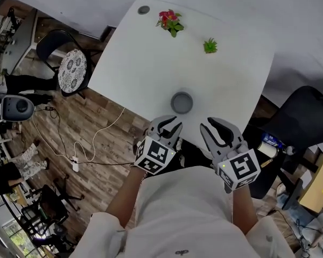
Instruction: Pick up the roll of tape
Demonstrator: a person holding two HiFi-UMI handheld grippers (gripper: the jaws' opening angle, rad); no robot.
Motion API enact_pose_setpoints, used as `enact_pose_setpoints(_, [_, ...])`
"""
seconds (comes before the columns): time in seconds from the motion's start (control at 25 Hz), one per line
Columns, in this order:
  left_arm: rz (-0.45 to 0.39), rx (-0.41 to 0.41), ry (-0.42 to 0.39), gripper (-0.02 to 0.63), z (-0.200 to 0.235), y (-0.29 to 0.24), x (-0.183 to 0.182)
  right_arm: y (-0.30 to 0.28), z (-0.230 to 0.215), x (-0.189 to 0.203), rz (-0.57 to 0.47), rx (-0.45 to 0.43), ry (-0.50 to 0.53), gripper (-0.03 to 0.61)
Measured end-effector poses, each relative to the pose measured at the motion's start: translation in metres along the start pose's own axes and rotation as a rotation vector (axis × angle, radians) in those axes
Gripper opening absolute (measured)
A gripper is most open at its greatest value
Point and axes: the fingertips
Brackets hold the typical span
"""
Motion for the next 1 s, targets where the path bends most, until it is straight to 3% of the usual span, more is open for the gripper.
enact_pose_setpoints(0.56, [0.069,0.074,-0.126,0.107,-0.012,-0.043,0.016,-0.009,-0.013,0.015,0.015,0.009,-0.040,0.101])
enact_pose_setpoints(1.0, [0.130,0.094,-0.362,0.107,-0.019,-0.070,0.043,-0.019,-0.020,0.031,0.027,0.007,-0.075,0.100])
Point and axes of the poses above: the fingertips, and each gripper's own axes: y backward along the fingers, z to its left, x out of its underside, and after that the axes turned 13 degrees about -x, right-handed
